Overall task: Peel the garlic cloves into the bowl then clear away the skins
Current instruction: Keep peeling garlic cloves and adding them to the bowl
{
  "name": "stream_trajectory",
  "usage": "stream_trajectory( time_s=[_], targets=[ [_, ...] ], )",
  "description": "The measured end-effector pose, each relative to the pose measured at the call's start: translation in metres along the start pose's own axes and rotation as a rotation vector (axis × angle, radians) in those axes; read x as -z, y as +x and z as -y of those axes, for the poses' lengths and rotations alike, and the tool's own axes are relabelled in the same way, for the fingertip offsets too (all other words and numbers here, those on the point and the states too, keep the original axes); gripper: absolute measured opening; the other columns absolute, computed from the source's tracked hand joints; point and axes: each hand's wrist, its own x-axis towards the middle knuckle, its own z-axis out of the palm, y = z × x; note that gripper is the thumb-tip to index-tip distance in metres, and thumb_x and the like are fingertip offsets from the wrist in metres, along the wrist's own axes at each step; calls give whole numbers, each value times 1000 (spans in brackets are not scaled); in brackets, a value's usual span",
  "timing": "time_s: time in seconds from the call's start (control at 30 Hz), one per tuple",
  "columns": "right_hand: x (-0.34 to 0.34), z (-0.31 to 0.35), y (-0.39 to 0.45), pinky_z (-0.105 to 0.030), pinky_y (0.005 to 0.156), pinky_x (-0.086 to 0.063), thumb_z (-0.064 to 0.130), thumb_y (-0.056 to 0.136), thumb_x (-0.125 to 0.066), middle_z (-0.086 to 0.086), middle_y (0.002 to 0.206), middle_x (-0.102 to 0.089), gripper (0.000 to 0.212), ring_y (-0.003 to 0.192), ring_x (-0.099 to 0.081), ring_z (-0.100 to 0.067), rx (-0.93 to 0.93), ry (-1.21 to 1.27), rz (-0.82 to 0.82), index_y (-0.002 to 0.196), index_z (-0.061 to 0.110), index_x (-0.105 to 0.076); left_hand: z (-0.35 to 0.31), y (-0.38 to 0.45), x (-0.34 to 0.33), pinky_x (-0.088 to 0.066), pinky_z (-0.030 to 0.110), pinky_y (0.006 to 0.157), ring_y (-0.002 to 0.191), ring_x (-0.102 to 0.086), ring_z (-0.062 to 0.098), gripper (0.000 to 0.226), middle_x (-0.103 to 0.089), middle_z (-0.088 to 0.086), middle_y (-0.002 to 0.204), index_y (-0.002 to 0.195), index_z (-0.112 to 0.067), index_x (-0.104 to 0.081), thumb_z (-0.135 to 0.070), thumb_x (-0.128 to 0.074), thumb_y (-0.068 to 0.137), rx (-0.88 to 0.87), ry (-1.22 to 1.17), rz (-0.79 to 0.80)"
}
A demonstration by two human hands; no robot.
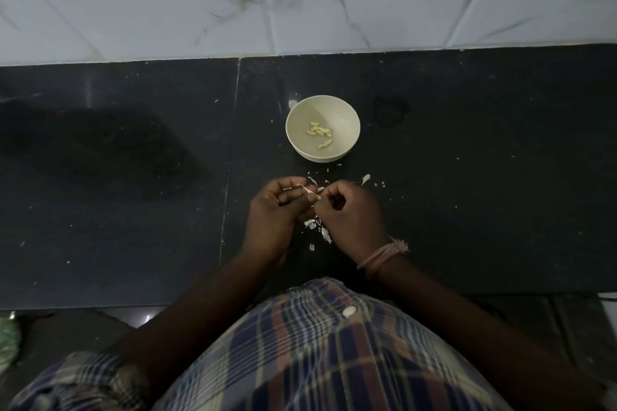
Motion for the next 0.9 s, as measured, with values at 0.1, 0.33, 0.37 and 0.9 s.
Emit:
stream_trajectory(
  time_s=[0.1, 0.33, 0.37, 0.9],
  targets=[
    [3, 1, -1, -20, 62, -47, 15, 79, -73, 5, 70, -68, 4, 66, -62, -7, 0, 1, 13, 77, 14, -71, -2, -2, 0, -62, 33, 79, 92, -75, 24, 24, -77, 17, 100, 105, -5, -67, 10, -69, 87, 30, -45, 2],
    [3, -2, -7, -21, 60, -48, 12, 81, -71, 4, 68, -69, 6, 64, -63, -7, 53, -43, 10, 77, 13, -75, 4, -5, 1, -59, 28, 73, 87, -74, 26, 22, -76, 20, 98, 104, -1, -69, 10, -72, 84, 49, -41, -8],
    [4, -2, -7, -21, 61, -49, 11, 82, -71, 4, 69, -69, 6, 64, -63, -6, 41, -29, 16, 78, 14, -75, 4, -5, 1, -59, 29, 74, 88, -74, 26, 22, -76, 20, 99, 104, -1, -69, 10, -72, 84, 58, -52, -5],
    [11, 1, -12, -30, 52, -49, 12, 90, -69, -8, 60, -67, 8, 49, -59, -18, -133, 212, 67, 84, 11, -73, 5, -8, -2, -61, 27, 76, 81, -74, 20, 22, -73, 15, 90, 103, 0, -71, 13, -67, 86, 132, -182, -16]
  ],
)
